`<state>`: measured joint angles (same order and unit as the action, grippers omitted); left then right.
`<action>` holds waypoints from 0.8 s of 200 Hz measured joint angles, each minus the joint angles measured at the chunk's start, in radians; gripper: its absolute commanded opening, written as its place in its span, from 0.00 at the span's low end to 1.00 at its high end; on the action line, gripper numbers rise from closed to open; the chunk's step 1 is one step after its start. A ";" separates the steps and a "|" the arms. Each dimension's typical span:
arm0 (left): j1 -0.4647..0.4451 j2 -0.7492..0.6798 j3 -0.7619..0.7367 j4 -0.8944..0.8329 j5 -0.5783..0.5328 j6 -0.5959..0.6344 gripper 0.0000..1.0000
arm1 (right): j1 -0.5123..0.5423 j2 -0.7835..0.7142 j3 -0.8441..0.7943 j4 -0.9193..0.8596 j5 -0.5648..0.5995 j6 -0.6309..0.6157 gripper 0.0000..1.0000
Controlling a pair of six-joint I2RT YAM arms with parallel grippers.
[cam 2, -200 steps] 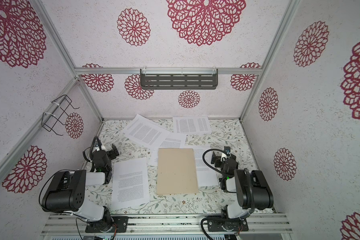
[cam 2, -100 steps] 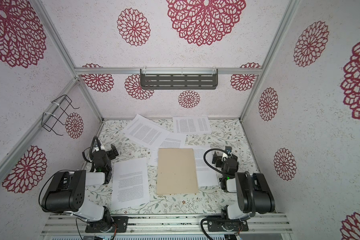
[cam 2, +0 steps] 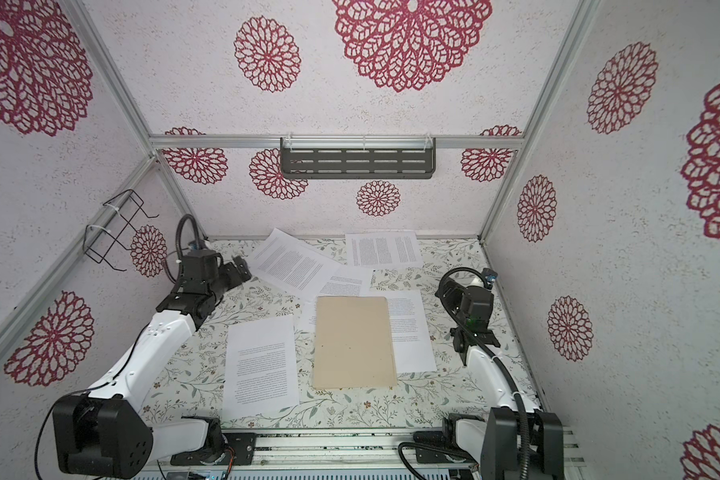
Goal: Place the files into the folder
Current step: 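Reach both grippers toward the beige folder's edges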
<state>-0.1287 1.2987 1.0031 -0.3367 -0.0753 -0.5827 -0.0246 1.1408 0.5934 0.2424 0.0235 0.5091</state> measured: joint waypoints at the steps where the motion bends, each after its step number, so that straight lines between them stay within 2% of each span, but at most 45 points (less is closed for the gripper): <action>1: -0.006 0.002 -0.005 -0.004 0.018 -0.005 0.97 | 0.005 0.003 0.002 -0.010 -0.010 0.002 0.92; 20: -0.074 0.035 -0.052 -0.073 0.207 -0.046 0.99 | 0.091 0.064 0.046 -0.121 -0.106 0.017 0.89; 37: -0.133 0.103 -0.052 -0.119 0.312 -0.057 0.84 | 0.184 0.101 0.061 -0.178 -0.192 0.026 0.87; 61: -0.181 0.224 -0.038 -0.130 0.446 -0.071 0.72 | 0.289 0.111 0.061 -0.242 -0.275 0.030 0.86; 71: -0.190 0.268 -0.032 -0.136 0.475 -0.074 0.65 | 0.317 0.111 0.061 -0.254 -0.301 0.034 0.85; 106: -0.197 0.407 0.022 -0.147 0.547 -0.076 0.53 | 0.381 0.130 0.061 -0.266 -0.353 0.035 0.79; 143: -0.206 0.483 0.089 -0.147 0.593 -0.073 0.34 | 0.399 0.190 0.063 -0.272 -0.377 0.036 0.79; 160: -0.209 0.512 0.111 -0.148 0.608 -0.072 0.29 | 0.399 0.202 0.063 -0.278 -0.378 0.035 0.78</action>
<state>-0.3378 1.8111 1.1141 -0.4843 0.5323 -0.6548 0.3744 1.3426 0.6563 -0.0353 -0.3550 0.5442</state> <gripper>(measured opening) 0.322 0.788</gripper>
